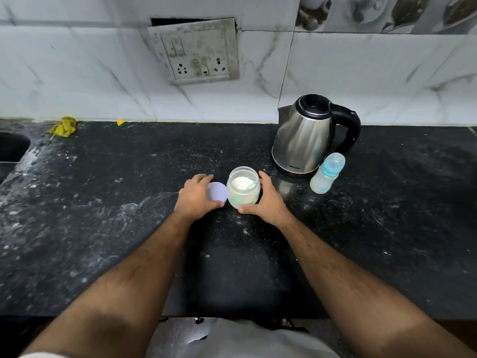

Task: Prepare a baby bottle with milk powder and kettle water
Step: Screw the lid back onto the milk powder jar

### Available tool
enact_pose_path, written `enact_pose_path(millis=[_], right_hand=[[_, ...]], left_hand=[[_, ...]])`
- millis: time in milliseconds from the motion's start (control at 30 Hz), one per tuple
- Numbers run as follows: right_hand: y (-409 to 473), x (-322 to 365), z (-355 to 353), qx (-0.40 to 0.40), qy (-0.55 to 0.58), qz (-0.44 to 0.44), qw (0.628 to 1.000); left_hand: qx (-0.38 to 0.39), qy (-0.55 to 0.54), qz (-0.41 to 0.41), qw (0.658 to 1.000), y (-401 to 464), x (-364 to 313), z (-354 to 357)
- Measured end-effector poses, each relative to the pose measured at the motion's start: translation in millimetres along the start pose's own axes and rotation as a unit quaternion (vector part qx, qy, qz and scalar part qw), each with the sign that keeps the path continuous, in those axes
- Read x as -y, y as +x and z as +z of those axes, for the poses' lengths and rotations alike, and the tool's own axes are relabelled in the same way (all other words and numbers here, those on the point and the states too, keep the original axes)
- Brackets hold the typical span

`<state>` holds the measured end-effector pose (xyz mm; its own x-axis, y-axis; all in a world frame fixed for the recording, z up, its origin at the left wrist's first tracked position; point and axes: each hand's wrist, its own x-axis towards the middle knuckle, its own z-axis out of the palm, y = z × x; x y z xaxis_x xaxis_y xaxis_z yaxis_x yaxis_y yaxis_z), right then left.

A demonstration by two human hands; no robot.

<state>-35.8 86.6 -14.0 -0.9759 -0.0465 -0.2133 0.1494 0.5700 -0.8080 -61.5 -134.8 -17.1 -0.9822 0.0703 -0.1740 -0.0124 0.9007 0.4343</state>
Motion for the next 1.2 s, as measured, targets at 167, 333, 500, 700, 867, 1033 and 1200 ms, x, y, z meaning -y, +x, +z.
enact_pose_path(millis=[167,333,500,700,867,1033,1200], right_hand=[[4,2,8,-0.001,0.014,-0.001,1.000],[5,4,13,-0.038,0.031,0.003,0.999],[-2,-1,9,-0.056,0.048,0.003,0.997],[-27,-8,-11,-0.091,0.096,0.030,0.991],[-50,-23,-27,-0.099,0.122,0.032,0.987],[-68,-34,-39,-0.088,0.134,0.030,0.987],[-73,-35,-51,-0.098,0.180,0.012,0.979]], left_hand=[[0.074,0.064,0.021,0.995,14,-2,4],[0.063,0.080,0.024,0.995,15,-8,9],[0.040,0.074,0.016,0.996,10,-11,10],[-0.039,-0.138,-0.023,0.989,3,-31,17],[-0.023,-0.433,-0.079,0.898,-3,-68,18],[0.020,-0.585,-0.098,0.805,-4,-106,11],[0.055,-0.656,-0.068,0.750,-5,-134,3]])
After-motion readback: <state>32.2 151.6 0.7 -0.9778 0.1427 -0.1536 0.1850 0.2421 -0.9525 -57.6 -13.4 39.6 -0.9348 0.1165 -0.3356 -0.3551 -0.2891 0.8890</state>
